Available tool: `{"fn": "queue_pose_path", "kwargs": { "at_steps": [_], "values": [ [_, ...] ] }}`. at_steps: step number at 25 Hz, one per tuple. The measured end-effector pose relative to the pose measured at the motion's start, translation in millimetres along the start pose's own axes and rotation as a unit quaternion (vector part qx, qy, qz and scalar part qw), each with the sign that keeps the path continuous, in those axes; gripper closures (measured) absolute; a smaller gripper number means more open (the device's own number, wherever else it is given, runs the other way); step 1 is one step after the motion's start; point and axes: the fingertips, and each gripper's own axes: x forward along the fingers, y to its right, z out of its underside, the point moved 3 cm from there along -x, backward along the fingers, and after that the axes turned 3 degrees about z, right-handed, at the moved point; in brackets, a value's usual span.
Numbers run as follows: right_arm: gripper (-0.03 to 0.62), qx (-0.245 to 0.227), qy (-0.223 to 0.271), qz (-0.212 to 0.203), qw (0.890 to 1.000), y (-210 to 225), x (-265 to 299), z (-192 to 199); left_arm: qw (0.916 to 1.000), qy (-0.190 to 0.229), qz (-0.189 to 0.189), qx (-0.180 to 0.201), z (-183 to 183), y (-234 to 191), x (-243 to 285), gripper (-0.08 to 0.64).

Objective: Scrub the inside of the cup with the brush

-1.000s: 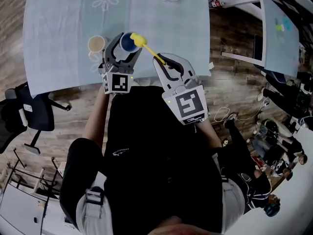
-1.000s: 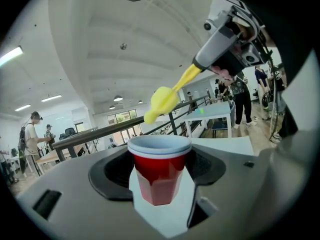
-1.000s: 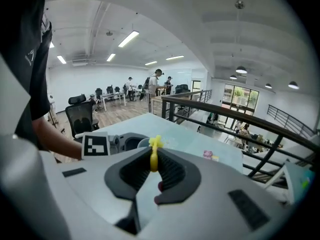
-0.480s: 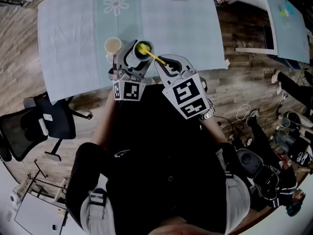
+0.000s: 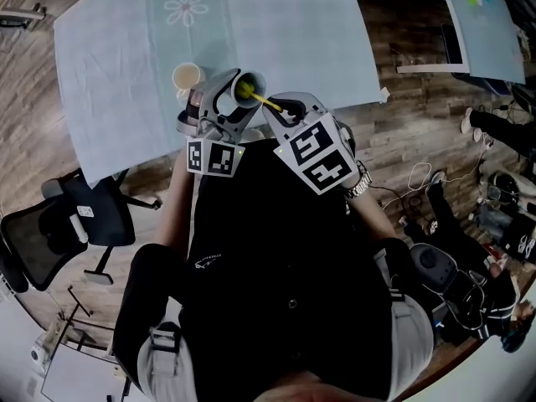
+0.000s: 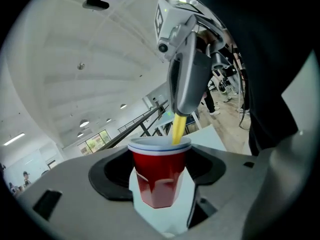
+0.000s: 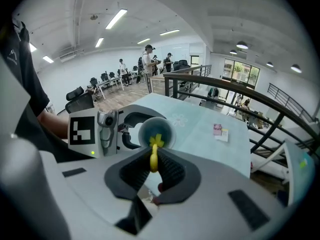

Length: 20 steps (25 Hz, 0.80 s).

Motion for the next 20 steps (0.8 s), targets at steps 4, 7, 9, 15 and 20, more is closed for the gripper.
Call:
{"fn": "queue_pose_path", "kwargs": {
  "at_steps": [4,7,9,15,20],
  "values": [
    [0.552,0.000,-0.001,-0.017,1.000,-6.8,-5.1,0.1,0.9994,-0.006,0.018,0.029,-2.7,10.5,7.1,0.238],
    [0.552,0.001,0.011,-0.018,1.000,-7.4,-7.4,-6.8,0.9994,0.002,0.026,0.021,-3.9,15.2,6.1,0.239],
    [0.552,0.002,0.015,-0.013,1.000,-2.1,-9.3,-9.7,0.9995,0.008,0.026,0.016,-6.5,15.5,6.7,0.239],
    [0.552,0.004,0.014,0.016,1.000,14.9,-10.5,-10.5,0.9996,0.011,0.017,0.021,-6.6,9.4,4.8,0.239],
    [0.552,0.005,0.005,0.012,1.000,13.2,-8.5,-6.7,0.9995,0.009,0.005,0.029,-4.6,1.1,0.3,0.239]
  ]
}}
